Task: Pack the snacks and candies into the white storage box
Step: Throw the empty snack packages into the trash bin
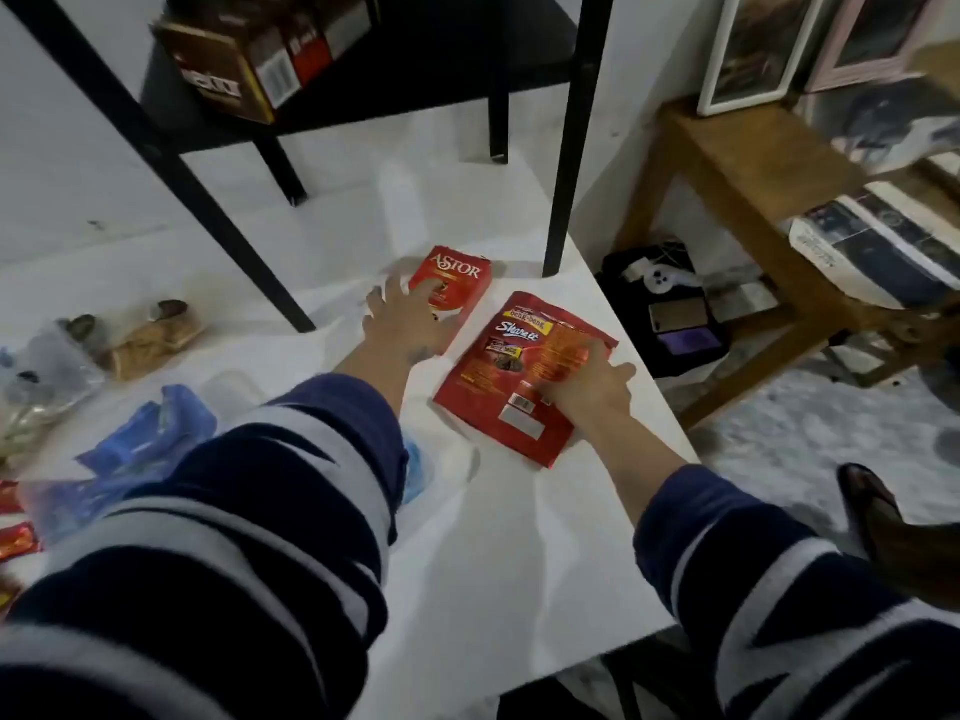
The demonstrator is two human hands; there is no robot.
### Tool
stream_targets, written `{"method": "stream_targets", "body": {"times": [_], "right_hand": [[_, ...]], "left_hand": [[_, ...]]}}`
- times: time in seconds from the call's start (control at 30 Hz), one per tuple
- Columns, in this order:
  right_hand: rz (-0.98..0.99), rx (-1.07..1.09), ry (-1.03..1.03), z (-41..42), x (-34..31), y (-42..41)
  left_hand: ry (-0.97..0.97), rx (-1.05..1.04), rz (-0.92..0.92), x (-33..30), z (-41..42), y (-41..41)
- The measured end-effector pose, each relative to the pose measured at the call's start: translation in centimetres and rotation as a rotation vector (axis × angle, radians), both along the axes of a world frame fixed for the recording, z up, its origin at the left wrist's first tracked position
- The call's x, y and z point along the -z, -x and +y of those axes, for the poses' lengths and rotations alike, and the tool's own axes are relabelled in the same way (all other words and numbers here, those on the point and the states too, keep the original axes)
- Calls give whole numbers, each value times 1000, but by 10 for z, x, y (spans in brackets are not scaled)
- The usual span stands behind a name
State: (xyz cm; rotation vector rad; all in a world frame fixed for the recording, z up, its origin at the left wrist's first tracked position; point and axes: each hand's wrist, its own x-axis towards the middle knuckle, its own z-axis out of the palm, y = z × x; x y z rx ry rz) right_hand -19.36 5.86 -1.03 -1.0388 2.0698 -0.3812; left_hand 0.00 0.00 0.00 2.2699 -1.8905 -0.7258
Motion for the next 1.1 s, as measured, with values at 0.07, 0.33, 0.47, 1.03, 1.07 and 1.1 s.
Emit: {"method": "stream_targets", "body": {"times": [0.07, 0.33, 0.47, 1.03, 1.07, 1.1], "right_hand": [[0, 15, 23, -10, 4, -2], [-187, 89, 188, -24, 20, 11], [-290, 73, 211, -26, 2, 14], [-611, -214, 503, 117, -158, -82], [-627, -251, 497, 131, -162, -97], [-643, -290, 487, 146, -164, -112]], "left_hand": [[-71, 19, -47, 4, -9, -1], [-61, -123, 86, 16, 0, -6], [11, -196, 161, 7, 15, -13], [259, -410, 155, -102, 262, -103], [282, -443, 153, -106, 285, -113], [305, -477, 143, -109, 308, -124]]}}
